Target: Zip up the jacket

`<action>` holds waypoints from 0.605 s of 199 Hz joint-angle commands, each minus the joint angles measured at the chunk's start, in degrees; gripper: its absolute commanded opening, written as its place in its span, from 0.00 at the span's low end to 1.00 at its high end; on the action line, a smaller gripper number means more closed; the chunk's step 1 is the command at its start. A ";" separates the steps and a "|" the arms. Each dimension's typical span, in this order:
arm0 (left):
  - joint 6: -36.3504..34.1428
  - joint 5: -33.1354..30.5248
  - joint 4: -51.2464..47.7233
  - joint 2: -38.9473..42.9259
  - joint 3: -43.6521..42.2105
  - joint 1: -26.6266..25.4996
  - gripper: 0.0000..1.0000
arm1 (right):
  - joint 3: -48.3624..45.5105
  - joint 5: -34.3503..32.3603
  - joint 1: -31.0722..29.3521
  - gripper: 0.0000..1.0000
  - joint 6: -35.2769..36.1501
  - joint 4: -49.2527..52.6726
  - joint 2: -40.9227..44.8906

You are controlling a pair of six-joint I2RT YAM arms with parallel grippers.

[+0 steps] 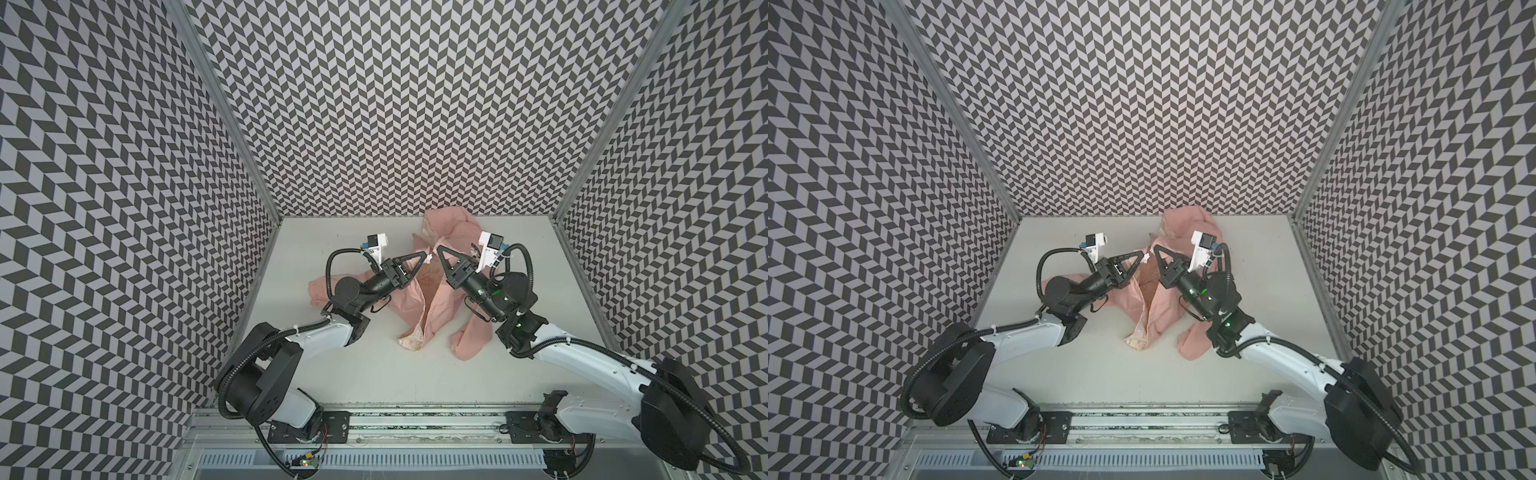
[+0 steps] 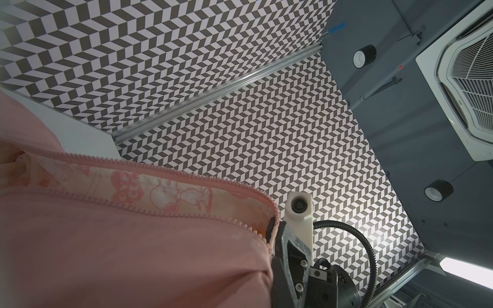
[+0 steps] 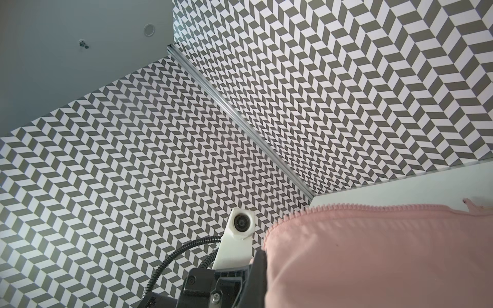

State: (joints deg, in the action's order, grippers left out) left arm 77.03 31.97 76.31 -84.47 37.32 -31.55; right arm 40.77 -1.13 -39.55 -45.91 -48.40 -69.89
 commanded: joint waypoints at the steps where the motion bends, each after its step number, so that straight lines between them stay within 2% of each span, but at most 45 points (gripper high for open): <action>1: 0.92 0.38 3.74 -0.05 0.19 -0.16 0.00 | -0.49 -0.37 -0.44 0.00 0.36 -5.45 2.10; 120: 1.45 0.99 3.91 -0.41 0.51 -0.18 0.00 | -0.47 1.81 -0.62 0.00 0.38 -4.22 1.84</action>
State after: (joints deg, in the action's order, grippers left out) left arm 77.71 31.99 76.38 -84.55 37.32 -31.55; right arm 40.29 -0.38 -39.55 -45.91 -48.36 -69.69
